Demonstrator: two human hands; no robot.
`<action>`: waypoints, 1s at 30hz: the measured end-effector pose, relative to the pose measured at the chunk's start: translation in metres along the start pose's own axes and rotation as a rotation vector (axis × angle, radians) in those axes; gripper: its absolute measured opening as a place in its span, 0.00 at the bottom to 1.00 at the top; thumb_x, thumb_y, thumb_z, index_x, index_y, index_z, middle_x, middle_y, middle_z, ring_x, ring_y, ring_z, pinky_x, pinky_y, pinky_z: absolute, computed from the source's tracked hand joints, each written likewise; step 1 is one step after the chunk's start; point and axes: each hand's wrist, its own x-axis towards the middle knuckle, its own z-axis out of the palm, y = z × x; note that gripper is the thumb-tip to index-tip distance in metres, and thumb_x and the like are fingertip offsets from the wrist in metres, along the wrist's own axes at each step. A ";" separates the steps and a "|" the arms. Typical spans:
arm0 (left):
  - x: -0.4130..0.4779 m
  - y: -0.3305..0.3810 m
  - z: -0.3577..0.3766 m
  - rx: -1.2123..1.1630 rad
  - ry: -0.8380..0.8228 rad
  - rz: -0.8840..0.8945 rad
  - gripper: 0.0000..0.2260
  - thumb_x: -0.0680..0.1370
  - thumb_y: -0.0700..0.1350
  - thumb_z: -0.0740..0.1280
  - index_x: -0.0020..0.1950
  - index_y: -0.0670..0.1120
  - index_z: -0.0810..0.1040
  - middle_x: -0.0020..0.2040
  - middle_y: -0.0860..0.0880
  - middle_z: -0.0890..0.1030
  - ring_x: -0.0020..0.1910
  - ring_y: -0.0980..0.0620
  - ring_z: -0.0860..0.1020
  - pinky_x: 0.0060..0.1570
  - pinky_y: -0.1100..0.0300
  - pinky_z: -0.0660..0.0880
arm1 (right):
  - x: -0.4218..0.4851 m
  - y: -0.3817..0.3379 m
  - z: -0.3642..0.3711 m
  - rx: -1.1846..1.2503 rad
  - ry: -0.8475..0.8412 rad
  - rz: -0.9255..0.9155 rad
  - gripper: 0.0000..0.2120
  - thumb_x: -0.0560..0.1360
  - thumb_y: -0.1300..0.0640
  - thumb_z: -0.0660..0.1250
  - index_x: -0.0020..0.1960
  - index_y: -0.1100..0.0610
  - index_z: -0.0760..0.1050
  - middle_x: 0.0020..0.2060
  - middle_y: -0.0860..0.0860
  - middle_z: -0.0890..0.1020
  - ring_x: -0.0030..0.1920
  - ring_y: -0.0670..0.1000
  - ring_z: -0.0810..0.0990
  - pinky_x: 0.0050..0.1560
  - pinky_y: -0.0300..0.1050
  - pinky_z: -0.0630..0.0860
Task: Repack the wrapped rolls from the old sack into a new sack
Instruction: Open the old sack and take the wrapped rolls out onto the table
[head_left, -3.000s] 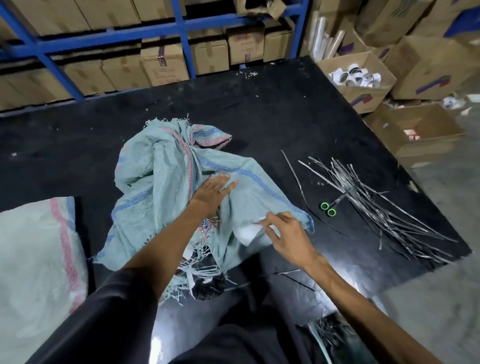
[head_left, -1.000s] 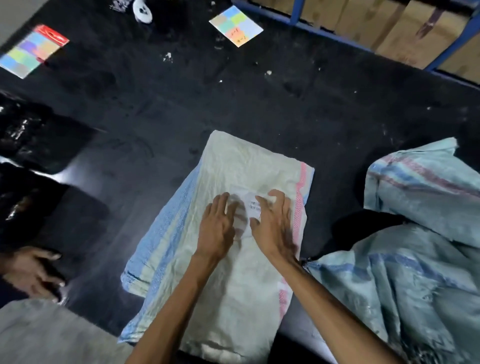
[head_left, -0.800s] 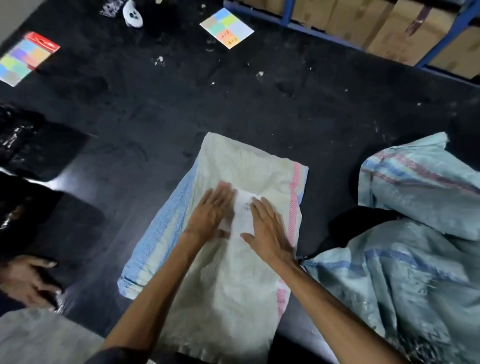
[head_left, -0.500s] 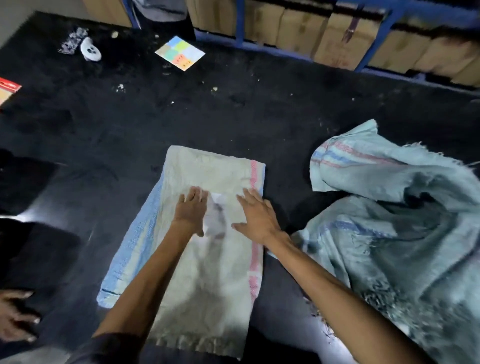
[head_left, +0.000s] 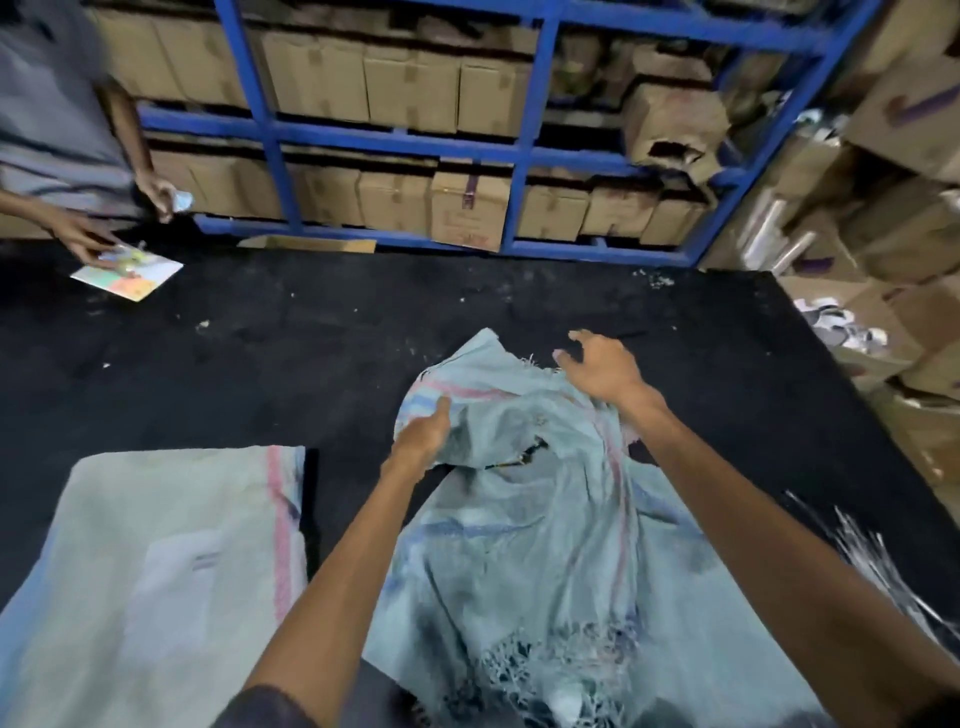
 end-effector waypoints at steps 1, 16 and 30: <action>0.012 -0.003 0.009 -0.015 -0.019 -0.058 0.48 0.72 0.78 0.47 0.75 0.41 0.68 0.69 0.37 0.74 0.61 0.38 0.77 0.62 0.49 0.75 | 0.013 0.005 0.003 0.029 -0.071 0.011 0.31 0.80 0.40 0.61 0.76 0.58 0.67 0.72 0.56 0.73 0.71 0.59 0.71 0.69 0.54 0.70; 0.086 0.050 0.032 -1.067 0.151 -0.011 0.21 0.67 0.25 0.67 0.57 0.40 0.71 0.42 0.42 0.74 0.35 0.49 0.75 0.34 0.56 0.77 | 0.086 0.037 0.066 0.746 -0.055 0.149 0.09 0.69 0.66 0.64 0.46 0.65 0.81 0.39 0.50 0.80 0.44 0.52 0.79 0.41 0.43 0.72; -0.219 0.145 -0.022 -1.016 -0.485 0.656 0.28 0.78 0.67 0.60 0.69 0.50 0.77 0.66 0.45 0.80 0.65 0.41 0.78 0.66 0.45 0.73 | -0.162 0.030 -0.186 1.749 -0.288 0.019 0.50 0.69 0.20 0.51 0.72 0.58 0.73 0.62 0.62 0.81 0.61 0.63 0.82 0.61 0.61 0.76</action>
